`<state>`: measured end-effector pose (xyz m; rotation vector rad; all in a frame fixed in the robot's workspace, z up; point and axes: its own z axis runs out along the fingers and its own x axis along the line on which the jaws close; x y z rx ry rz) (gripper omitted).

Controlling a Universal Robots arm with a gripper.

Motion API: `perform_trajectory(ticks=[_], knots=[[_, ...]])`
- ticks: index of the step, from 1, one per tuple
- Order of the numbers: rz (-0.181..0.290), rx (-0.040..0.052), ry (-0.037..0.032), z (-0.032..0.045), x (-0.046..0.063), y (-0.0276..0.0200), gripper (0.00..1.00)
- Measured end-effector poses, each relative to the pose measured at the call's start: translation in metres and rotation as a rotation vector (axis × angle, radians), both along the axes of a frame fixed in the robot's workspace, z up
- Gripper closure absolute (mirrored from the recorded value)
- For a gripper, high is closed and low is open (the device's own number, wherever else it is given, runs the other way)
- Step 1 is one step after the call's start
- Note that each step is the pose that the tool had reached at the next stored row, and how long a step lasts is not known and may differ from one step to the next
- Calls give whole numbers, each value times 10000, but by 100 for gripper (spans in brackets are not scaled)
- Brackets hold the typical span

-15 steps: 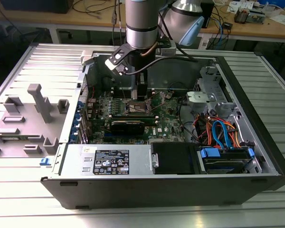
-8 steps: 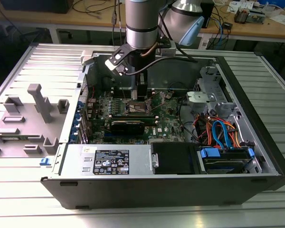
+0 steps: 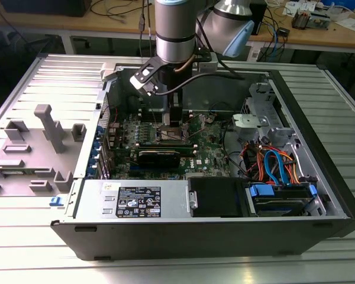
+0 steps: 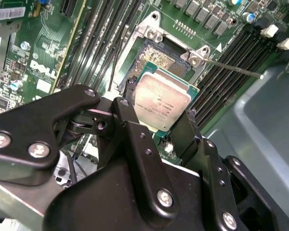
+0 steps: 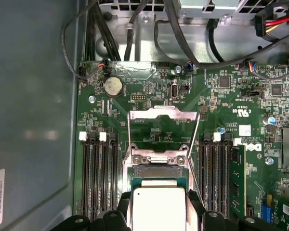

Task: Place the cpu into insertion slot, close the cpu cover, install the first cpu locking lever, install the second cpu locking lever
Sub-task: 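Place the cpu into insertion slot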

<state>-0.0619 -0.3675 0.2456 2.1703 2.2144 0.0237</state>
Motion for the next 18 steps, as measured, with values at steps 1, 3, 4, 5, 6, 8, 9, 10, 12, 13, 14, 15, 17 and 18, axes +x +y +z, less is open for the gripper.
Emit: perform_trajectory(ticks=[1,3,4,5,6,8,9,10,12,13,14,15,17,18], knots=[[3,-5,-1,-9,0,0,46],[1,-200,0,-62,-1,0,46],[2,-199,-1,-96,-1,0,46],[1,-190,-1,-126,-2,0,46],[1,-187,-1,-147,-2,0,46],[1,-185,-1,-209,-3,0,46],[1,-186,-1,-232,-4,0,46],[1,-186,0,-248,-4,0,46],[1,-188,1,-279,-4,-1,46],[1,-189,2,-279,-4,-1,46],[0,-186,0,-281,-4,0,46],[1,-187,1,-281,-4,0,46],[1,-187,0,-281,-4,0,46],[1,-187,0,-281,-4,0,46]])
